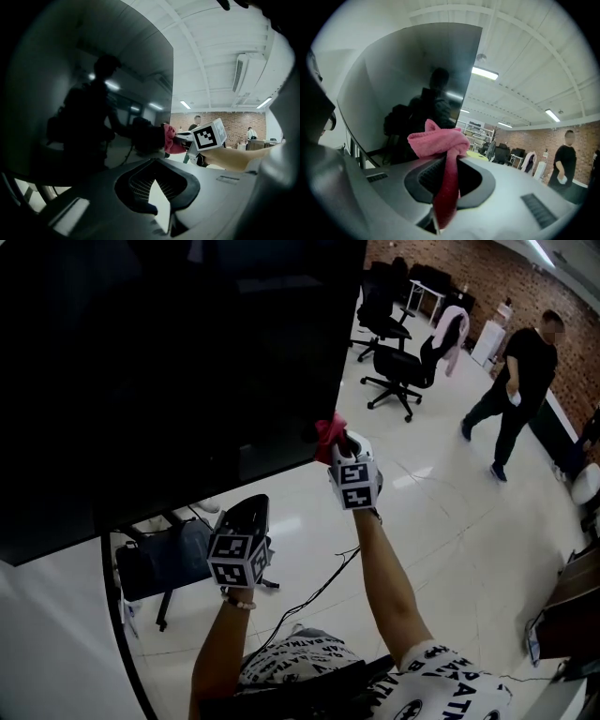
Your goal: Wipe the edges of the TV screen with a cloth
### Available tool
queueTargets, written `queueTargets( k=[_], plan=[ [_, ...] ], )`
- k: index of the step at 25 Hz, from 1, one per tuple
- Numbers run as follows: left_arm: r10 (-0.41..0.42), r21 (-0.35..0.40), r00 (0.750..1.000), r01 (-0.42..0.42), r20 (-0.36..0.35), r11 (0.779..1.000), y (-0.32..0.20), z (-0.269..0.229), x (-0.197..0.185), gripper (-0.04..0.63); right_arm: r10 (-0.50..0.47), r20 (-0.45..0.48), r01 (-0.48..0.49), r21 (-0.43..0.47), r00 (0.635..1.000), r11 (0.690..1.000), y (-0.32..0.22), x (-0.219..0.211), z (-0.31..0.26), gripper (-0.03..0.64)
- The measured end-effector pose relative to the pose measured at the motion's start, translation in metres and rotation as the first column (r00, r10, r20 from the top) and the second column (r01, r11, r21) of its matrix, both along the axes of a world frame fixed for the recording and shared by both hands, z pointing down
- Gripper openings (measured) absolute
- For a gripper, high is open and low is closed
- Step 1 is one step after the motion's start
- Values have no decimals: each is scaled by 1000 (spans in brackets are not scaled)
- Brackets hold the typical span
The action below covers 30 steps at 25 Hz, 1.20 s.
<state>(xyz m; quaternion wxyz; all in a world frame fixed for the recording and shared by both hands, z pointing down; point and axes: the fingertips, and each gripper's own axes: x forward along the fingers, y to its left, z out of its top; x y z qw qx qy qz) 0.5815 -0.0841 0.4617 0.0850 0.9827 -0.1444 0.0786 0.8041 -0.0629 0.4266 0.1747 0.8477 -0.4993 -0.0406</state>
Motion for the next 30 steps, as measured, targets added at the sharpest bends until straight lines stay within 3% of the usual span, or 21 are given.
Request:
queueTargets(
  k=[10,16,19,21,30],
  plan=[
    [-54,-59,998,56,41,997,-12,36,-24,6,37,186,-13,-128,982,992,-3,3,105,57],
    [-102,-77,994,105,45,991,-12,31,-43,6,68,255,-39,-118,965,992,8,5,108,55],
    [-101,-69,994,104,45,992,-12,29,-49,5,122,333,-93,-101,935,990,16,14,114,55],
    [-109,-70,993,112,47,991,-16,36,-63,6,141,373,-109,-106,917,988,11,3,126,55],
    [-142,-80,989,144,41,986,-31,50,-128,6,49,372,-9,-108,927,994,-46,-92,137,55]
  ],
)
